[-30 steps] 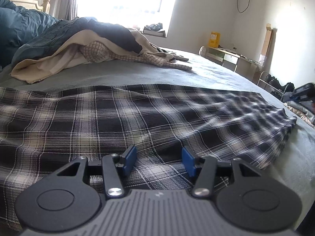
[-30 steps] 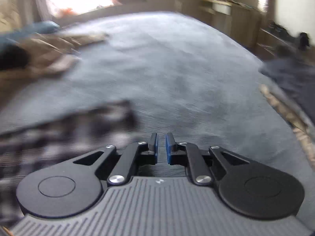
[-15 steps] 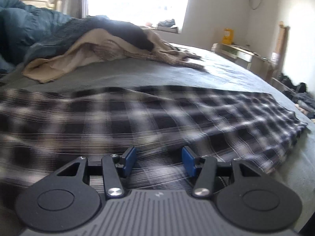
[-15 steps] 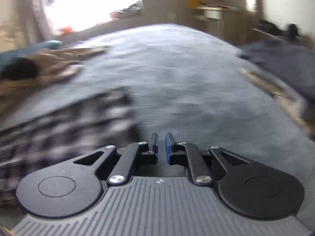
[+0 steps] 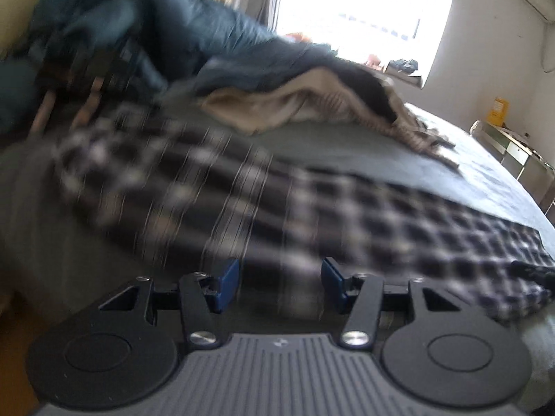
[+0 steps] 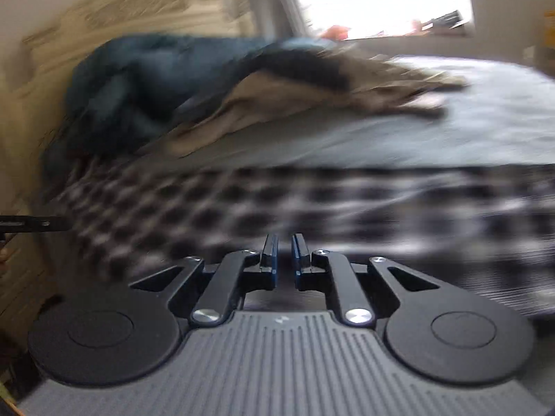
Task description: Fold clothes
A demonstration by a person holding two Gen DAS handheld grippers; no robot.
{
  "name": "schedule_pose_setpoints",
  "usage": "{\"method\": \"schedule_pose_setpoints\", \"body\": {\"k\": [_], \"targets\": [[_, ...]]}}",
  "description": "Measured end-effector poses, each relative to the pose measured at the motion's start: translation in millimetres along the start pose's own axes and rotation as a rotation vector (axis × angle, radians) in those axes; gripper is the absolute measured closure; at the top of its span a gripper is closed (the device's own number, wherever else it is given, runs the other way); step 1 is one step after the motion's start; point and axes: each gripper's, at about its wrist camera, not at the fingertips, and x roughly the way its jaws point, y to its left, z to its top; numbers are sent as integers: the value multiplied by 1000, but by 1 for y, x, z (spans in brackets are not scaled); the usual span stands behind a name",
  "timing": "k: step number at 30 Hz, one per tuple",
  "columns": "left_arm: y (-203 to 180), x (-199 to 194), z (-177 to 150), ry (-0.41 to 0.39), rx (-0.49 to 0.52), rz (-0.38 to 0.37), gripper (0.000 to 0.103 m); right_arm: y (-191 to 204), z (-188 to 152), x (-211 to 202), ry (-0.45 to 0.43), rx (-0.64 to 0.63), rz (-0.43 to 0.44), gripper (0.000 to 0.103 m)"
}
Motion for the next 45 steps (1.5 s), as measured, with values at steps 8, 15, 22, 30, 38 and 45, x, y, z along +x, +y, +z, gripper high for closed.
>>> {"method": "schedule_pose_setpoints", "body": {"k": [8, 15, 22, 30, 38, 45], "targets": [[64, 1, -25, 20, -113, -43, 49, -62, -53, -66, 57, 172, -365, 95], [76, -3, -29, -24, -161, -79, 49, 1, -34, -86, -86, 131, -371, 93], [48, -14, -22, -97, -90, -148, 49, 109, -33, 15, -86, -156, -104, 92], [47, -3, -18, -155, -32, -150, 49, 40, -83, -39, -67, 22, -395, 89], [49, 20, 1, -211, -44, -221, 49, 67, -45, -47, -143, 12, -451, 86], [43, 67, 15, -159, -36, -150, 49, 149, -3, 68, -76, -247, -137, 88]]}}
